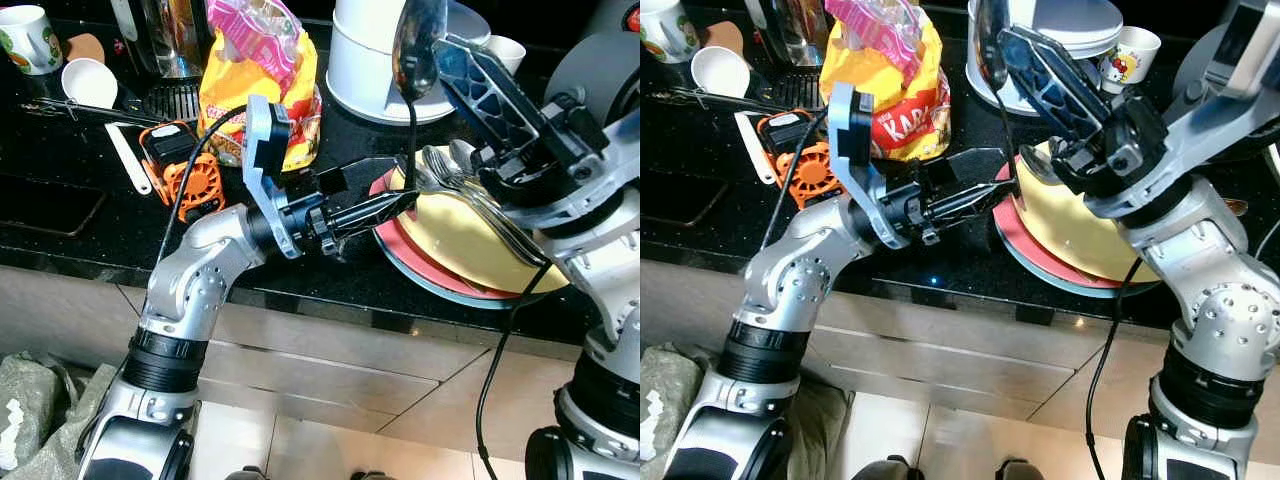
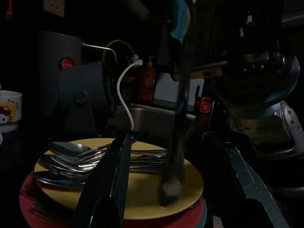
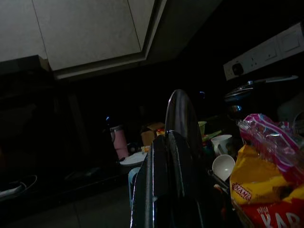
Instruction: Kitchen organization
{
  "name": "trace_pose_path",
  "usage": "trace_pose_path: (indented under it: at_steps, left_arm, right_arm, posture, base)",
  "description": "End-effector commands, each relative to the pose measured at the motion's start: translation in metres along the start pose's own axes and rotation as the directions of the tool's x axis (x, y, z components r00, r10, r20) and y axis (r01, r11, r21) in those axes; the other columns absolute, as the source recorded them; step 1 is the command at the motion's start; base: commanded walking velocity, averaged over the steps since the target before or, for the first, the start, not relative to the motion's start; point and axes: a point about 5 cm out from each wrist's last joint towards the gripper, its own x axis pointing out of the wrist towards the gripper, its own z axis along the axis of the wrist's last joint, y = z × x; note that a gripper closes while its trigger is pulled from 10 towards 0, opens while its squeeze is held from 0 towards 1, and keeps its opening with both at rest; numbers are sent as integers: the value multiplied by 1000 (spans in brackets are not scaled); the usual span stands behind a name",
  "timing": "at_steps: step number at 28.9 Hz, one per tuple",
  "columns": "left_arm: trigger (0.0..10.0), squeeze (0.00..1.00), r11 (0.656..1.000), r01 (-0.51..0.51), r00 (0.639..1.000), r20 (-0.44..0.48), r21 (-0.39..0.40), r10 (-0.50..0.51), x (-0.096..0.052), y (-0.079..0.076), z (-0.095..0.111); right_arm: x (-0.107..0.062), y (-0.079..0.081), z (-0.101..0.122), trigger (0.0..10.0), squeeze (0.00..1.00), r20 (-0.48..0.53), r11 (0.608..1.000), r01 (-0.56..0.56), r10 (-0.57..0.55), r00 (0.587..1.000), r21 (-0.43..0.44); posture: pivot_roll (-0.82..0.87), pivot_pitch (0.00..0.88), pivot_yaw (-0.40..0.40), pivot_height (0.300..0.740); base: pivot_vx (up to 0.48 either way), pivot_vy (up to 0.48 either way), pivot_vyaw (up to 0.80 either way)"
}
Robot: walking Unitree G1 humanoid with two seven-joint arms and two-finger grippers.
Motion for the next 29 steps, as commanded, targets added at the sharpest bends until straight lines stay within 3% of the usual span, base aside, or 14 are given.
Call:
trace_pose_path:
  at_steps: [1, 9, 10, 11, 29]
  left_arm:
    - [10000, 0, 1000, 30, 1000, 8, -1, -30, 4, -1, -1]
    - [9725, 0, 997, 68, 997, 25, -23, -67, 7, -2, -1]
    - [8431, 0, 997, 75, 997, 27, -27, -74, 7, -3, -1]
    - [0, 0, 996, 83, 996, 31, -32, -82, 7, -3, -1]
    - [0, 0, 989, 138, 990, 47, -49, -135, 9, -10, -1]
  right_arm:
    - [-1, 6, 5, 0, 0, 18, 999, -31, 31, 999, -21]
    - [-4, 10, 6, 0, 0, 16, 999, -50, 51, 999, -19]
    - [-4, 10, 6, 0, 0, 16, 999, -51, 51, 999, -19]
    - [-4, 11, 6, 0, 0, 16, 998, -52, 53, 998, -19]
    - [-1, 16, 3, 0, 0, 8, 997, -75, 75, 997, -3]
  posture:
    - [38, 137, -6, 740]
    - [30, 135, 1, 740]
    - [30, 135, 1, 740]
    - [28, 134, 2, 740]
    - [24, 136, 4, 740]
  base:
    - [0, 0, 0]
    - [0, 0, 0]
    - [0, 0, 0]
    - [0, 0, 0]
    - [0, 0, 0]
